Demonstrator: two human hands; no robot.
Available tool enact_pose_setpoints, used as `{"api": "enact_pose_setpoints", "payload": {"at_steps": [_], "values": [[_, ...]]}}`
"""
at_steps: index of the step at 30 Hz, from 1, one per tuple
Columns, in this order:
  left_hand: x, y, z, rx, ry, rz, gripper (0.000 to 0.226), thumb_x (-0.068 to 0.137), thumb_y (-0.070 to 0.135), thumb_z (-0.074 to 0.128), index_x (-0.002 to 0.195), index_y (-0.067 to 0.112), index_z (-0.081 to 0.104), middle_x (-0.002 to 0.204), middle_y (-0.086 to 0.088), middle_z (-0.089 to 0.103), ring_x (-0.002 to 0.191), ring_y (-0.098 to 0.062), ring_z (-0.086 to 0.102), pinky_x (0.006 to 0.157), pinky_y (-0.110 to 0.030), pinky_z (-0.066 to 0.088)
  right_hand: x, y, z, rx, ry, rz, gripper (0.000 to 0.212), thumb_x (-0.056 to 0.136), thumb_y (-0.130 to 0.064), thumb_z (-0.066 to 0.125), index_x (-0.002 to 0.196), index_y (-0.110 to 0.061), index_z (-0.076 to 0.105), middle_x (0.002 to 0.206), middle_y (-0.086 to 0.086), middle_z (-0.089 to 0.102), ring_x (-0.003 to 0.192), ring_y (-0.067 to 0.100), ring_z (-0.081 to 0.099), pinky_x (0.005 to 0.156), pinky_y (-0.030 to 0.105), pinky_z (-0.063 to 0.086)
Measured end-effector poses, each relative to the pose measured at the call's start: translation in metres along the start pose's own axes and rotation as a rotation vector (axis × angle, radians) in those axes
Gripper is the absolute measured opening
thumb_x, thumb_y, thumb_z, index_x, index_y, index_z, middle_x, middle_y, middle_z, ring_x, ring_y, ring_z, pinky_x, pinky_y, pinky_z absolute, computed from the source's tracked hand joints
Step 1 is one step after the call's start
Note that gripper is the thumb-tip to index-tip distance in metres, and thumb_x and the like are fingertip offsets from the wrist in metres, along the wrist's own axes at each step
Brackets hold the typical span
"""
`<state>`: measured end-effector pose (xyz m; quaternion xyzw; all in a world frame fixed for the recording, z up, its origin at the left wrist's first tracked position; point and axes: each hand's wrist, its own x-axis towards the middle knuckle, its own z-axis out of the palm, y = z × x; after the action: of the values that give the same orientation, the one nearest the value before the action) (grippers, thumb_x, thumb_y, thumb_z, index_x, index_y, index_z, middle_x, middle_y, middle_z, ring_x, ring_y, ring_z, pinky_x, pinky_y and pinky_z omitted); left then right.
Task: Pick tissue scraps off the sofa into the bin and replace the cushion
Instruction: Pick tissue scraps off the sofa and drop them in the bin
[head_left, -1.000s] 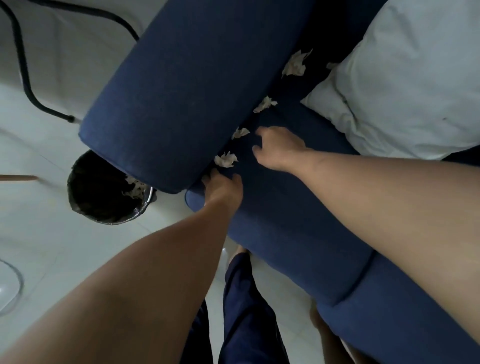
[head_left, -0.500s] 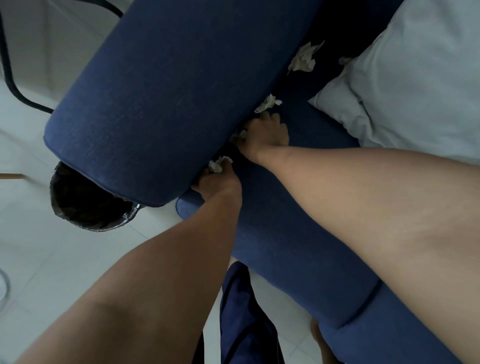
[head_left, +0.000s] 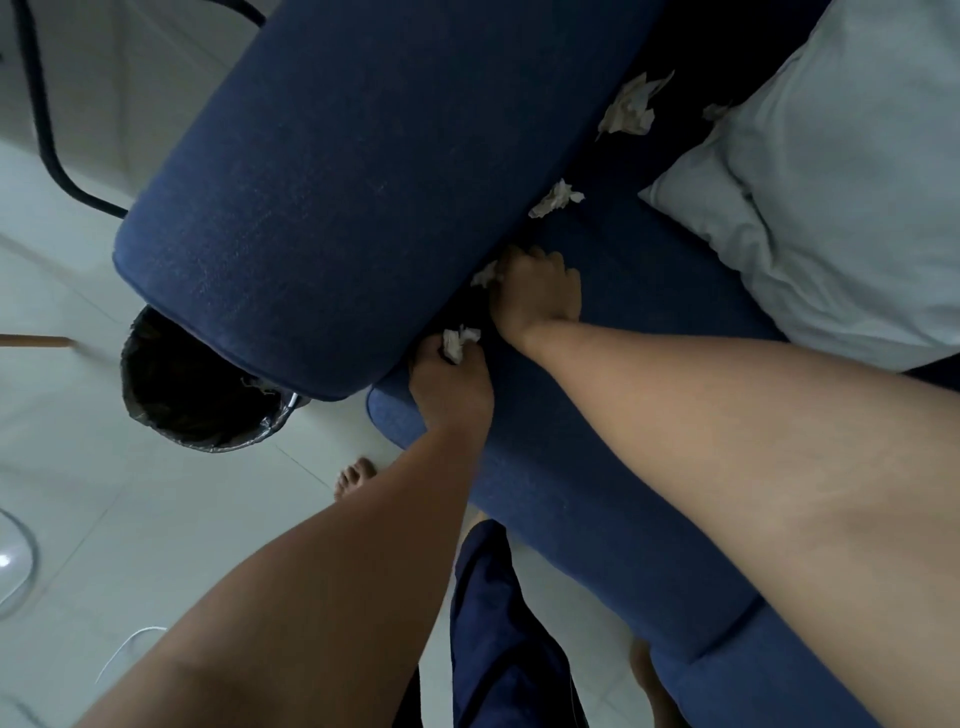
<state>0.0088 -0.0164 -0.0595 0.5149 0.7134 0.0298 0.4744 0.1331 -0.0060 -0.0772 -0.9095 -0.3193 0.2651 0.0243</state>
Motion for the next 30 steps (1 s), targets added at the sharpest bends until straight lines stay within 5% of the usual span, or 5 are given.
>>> {"api": "enact_pose_setpoints", "payload": {"at_steps": [6, 12, 23, 30], "values": [[-0.007, -0.016, -0.035, 0.09, -0.054, -0.07, 0.024, 0.1, 0.025, 0.055, 0.114, 0.008, 0.064, 0.104, -0.009, 0.066, 0.072, -0.015, 0.055, 0.068, -0.019, 0.034, -0.048, 0.02, -0.017, 0.274, -0.155, 0.006, 0.011, 0.098, -0.028, 0.061, 0.107, -0.022, 0.063, 0.103, 0.004, 0.068, 0.088, 0.024, 0.065, 0.061, 0.031, 0.051], [-0.023, -0.025, -0.069, 0.087, -0.138, -0.127, 0.038, 0.097, 0.025, 0.056, 0.135, 0.017, 0.054, 0.112, -0.008, 0.06, 0.101, -0.031, 0.057, 0.079, -0.033, 0.041, -0.078, 0.01, -0.041, 0.22, -0.186, -0.058, 0.028, 0.099, -0.027, 0.061, 0.127, -0.027, 0.061, 0.116, 0.002, 0.069, 0.098, 0.025, 0.065, 0.066, 0.032, 0.053], [-0.023, -0.057, -0.136, 0.031, -0.164, -0.16, 0.013, 0.09, 0.032, 0.063, 0.096, 0.02, 0.062, 0.087, -0.008, 0.072, 0.083, -0.03, 0.069, 0.077, -0.042, 0.057, -0.132, -0.046, -0.036, 0.077, -0.335, -0.095, 0.011, 0.096, -0.035, 0.059, 0.102, -0.028, 0.065, 0.103, -0.003, 0.069, 0.084, 0.023, 0.06, 0.063, 0.03, 0.046], [0.003, -0.088, -0.201, 0.042, -0.189, -0.175, 0.013, 0.089, 0.035, 0.063, 0.091, 0.023, 0.056, 0.085, 0.001, 0.069, 0.084, -0.028, 0.07, 0.083, -0.04, 0.056, -0.176, -0.101, 0.006, 0.085, -0.418, -0.088, 0.016, 0.095, -0.041, 0.059, 0.099, -0.027, 0.065, 0.107, -0.004, 0.071, 0.097, 0.026, 0.064, 0.068, 0.03, 0.043]]}}
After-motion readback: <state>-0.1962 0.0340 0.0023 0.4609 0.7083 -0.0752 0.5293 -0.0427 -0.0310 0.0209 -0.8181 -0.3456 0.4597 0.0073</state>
